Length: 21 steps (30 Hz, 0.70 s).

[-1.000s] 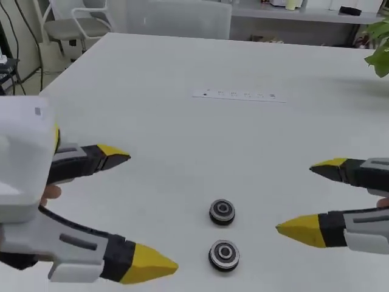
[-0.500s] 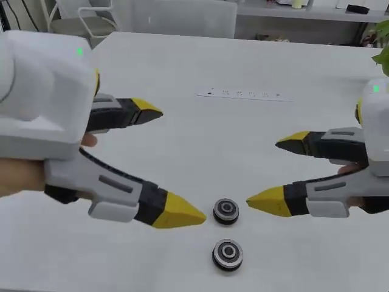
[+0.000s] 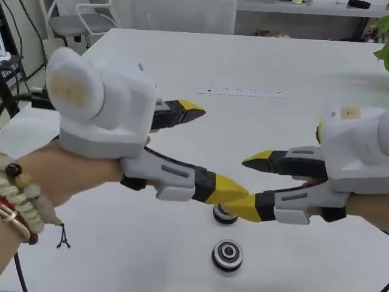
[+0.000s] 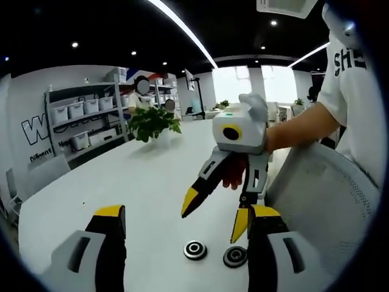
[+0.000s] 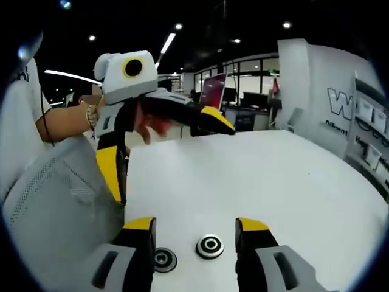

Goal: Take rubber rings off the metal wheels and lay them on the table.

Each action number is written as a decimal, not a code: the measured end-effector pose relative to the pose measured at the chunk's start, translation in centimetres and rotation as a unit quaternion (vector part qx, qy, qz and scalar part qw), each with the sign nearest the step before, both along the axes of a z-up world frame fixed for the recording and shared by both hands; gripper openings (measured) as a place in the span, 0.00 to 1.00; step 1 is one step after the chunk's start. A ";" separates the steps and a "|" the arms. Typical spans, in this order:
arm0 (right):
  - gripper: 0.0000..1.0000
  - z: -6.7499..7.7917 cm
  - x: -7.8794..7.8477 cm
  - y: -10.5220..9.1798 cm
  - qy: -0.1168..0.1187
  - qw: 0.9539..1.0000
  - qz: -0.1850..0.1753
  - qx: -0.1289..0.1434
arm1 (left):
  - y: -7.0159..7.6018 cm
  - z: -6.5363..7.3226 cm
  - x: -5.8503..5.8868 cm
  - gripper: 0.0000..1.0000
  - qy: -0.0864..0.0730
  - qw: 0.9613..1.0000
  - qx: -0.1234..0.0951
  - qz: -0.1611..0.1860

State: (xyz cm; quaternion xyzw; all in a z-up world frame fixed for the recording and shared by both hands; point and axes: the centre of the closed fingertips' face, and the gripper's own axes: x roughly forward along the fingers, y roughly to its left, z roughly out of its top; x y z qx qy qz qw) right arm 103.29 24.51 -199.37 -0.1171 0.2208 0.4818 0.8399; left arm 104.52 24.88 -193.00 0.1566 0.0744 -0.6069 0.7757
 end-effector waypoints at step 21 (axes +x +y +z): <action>0.39 -5.7 -2.2 -1.7 0.119 0.993 -0.011 -0.004 | 0.0 -4.7 -0.8 0.56 0.051 0.999 0.013 0.002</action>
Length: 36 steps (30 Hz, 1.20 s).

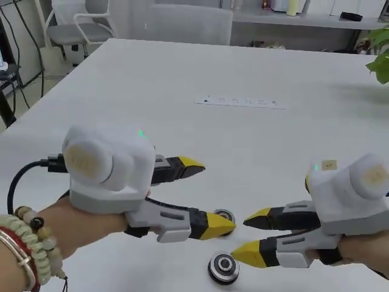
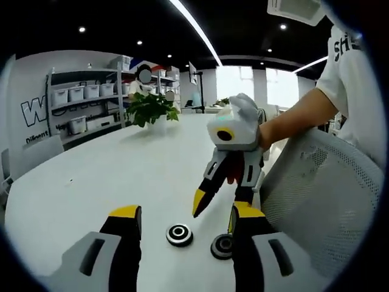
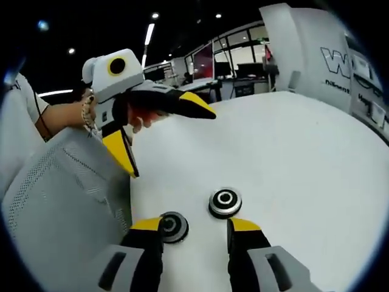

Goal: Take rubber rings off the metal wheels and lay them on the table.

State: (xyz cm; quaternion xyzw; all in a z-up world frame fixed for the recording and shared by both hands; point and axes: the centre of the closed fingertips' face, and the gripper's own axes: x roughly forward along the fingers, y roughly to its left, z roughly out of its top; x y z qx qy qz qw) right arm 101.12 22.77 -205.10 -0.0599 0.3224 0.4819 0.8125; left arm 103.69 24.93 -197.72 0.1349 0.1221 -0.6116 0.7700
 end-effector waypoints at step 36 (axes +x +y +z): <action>0.29 -1.8 -2.8 1.6 0.005 0.996 0.078 -0.040 | -1.2 -7.1 -5.0 0.20 0.022 0.987 0.113 -0.111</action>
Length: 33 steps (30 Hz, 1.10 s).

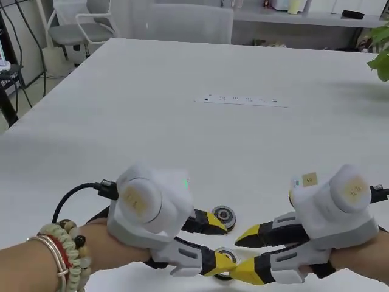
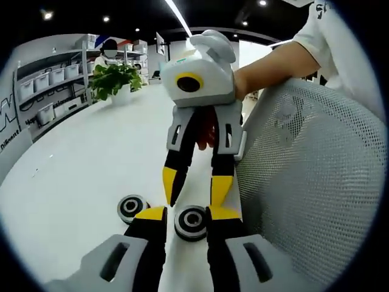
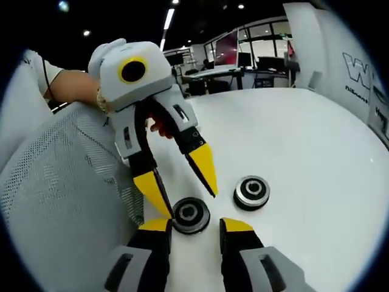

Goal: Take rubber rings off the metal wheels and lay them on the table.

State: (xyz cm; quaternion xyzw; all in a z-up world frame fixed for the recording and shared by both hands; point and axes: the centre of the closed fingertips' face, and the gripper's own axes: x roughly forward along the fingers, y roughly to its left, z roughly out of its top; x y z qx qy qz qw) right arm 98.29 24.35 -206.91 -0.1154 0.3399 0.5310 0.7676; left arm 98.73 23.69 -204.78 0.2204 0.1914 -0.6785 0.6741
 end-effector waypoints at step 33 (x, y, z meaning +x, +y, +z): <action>0.21 -0.7 0.7 -0.1 -0.047 0.998 0.027 -0.033 | 0.1 -1.3 0.7 0.08 -0.006 1.000 -0.001 0.002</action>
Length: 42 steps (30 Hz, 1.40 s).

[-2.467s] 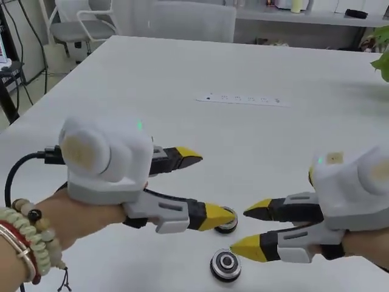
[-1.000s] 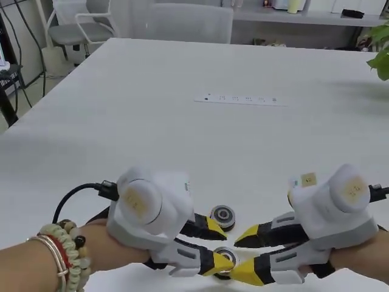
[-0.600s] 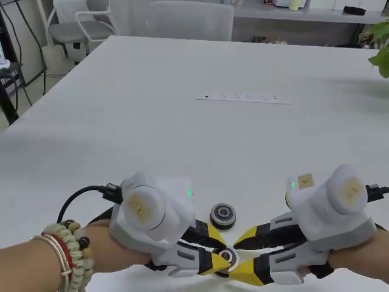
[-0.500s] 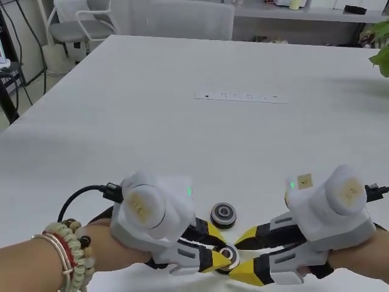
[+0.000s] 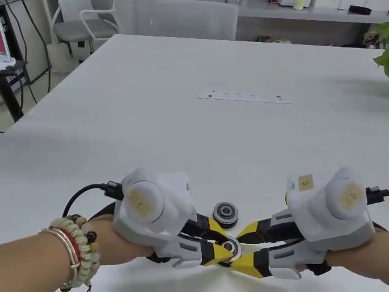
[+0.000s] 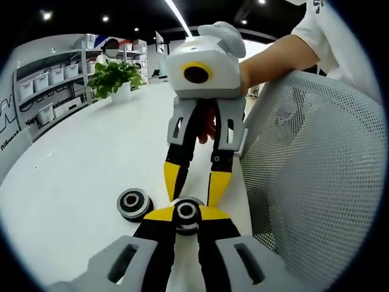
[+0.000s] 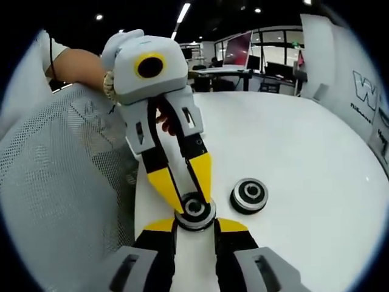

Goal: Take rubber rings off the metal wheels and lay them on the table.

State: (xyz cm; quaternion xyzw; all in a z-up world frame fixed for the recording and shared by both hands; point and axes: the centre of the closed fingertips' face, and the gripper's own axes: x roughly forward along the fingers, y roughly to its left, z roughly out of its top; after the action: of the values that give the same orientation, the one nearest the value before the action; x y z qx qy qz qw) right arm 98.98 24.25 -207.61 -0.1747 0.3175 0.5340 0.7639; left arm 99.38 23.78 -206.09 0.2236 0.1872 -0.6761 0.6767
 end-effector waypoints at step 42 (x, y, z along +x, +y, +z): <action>0.00 1.0 1.9 -1.6 0.243 0.929 -0.246 0.132 | 0.0 0.1 1.1 0.08 0.002 0.999 -0.011 0.033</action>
State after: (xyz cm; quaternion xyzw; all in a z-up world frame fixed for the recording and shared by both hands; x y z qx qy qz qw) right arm 100.84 22.61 -206.60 0.1469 0.4530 0.3923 0.7870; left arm 100.53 23.78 -206.04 0.2084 0.1880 -0.6558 0.7008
